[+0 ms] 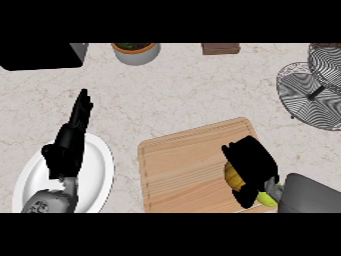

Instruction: Pick the squash from the cutting board and place it in the tiered basket

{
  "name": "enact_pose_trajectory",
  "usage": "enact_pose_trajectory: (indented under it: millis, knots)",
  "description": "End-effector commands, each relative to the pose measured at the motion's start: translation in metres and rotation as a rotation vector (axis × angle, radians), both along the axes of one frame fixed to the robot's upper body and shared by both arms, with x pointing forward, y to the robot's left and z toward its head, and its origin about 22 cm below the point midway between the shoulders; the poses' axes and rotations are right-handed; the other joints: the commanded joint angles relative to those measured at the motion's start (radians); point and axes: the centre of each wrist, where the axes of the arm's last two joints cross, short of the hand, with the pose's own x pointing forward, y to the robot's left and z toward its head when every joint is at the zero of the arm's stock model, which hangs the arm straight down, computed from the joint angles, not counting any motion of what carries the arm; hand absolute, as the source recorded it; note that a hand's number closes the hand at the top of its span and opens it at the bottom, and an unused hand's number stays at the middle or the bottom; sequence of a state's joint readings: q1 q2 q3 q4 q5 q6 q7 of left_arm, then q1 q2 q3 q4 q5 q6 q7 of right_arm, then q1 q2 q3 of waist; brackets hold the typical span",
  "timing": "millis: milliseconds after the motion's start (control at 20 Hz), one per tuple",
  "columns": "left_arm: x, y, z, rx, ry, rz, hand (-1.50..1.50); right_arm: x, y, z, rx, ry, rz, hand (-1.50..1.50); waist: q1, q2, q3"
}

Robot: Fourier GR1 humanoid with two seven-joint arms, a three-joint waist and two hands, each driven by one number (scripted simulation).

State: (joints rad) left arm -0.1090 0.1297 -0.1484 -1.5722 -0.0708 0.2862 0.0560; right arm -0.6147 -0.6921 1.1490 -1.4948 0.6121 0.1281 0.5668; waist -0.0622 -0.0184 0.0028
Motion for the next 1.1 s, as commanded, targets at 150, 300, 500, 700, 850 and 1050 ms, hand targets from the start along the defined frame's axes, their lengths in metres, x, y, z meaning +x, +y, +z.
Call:
enact_pose_trajectory:
  millis: [150, 300, 500, 700, 850, 1050]
  knots:
    - [-0.005, 0.008, 0.011, 0.000, -0.004, 0.019, 0.00, -0.024, -0.142, 0.035, 0.030, -0.135, 0.079, 1.50, -0.012, 0.004, 0.002]
    - [-0.004, 0.010, -0.007, 0.013, 0.009, 0.035, 0.00, -0.024, -0.177, 0.072, 0.102, -0.237, 0.084, 1.50, -0.020, 0.008, -0.001]
    - [-0.008, 0.008, 0.005, -0.010, -0.009, 0.021, 0.00, -0.018, -0.215, 0.120, 0.202, -0.371, 0.023, 1.50, -0.002, 0.006, -0.001]
    - [-0.010, 0.013, -0.003, 0.004, -0.012, 0.037, 0.00, -0.023, -0.224, 0.173, 0.293, -0.403, 0.031, 1.50, -0.021, 0.000, -0.003]
    - [-0.008, 0.016, 0.002, 0.007, -0.006, 0.036, 0.00, -0.017, -0.245, 0.203, 0.386, -0.438, -0.010, 1.50, -0.027, -0.001, -0.001]
    - [-0.013, 0.005, -0.007, 0.010, -0.014, 0.021, 0.00, -0.015, -0.271, 0.265, 0.415, -0.446, -0.042, 1.50, -0.006, 0.003, -0.002]
